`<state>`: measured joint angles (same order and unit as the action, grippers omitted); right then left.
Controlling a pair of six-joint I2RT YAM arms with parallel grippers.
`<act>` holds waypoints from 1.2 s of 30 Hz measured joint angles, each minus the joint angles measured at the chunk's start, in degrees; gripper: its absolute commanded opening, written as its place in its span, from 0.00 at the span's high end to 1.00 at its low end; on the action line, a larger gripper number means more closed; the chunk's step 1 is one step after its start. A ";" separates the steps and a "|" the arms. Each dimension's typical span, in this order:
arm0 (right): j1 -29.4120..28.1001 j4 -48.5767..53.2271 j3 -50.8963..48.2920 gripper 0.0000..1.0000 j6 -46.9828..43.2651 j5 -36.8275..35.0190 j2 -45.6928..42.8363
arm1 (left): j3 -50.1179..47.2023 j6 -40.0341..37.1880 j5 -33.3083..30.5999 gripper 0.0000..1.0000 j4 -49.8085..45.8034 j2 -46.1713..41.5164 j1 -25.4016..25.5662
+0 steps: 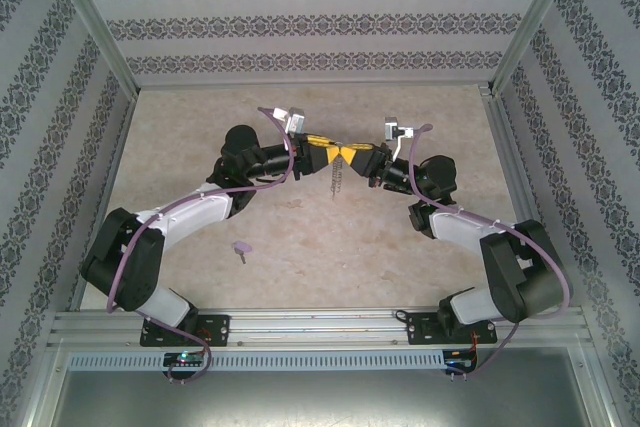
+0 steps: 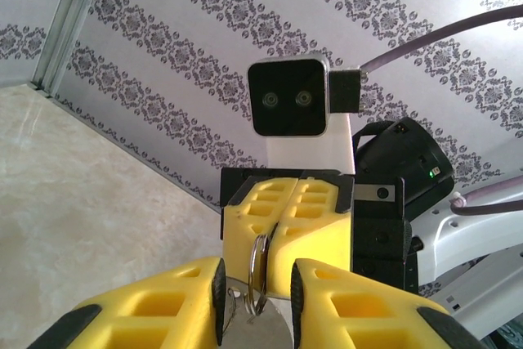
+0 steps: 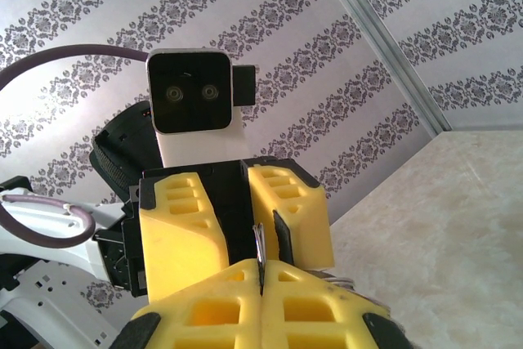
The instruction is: Put the keys on the keyring
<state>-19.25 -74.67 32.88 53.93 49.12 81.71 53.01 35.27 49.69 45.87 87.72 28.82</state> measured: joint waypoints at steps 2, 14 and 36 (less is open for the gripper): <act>0.00 -0.02 0.00 1.00 0.00 0.02 0.00 | 0.15 0.00 0.00 0.72 0.07 0.00 0.00; 0.02 -0.44 0.00 1.00 0.20 0.37 0.09 | 0.52 0.33 0.04 1.00 0.26 0.22 0.02; 10.49 9.53 -9.27 0.44 -0.55 -3.30 -16.13 | -5.79 -5.79 0.68 1.00 20.87 2.49 0.02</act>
<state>-8.75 -65.14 23.62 53.39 45.82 65.58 47.22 29.47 50.37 66.74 90.21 28.84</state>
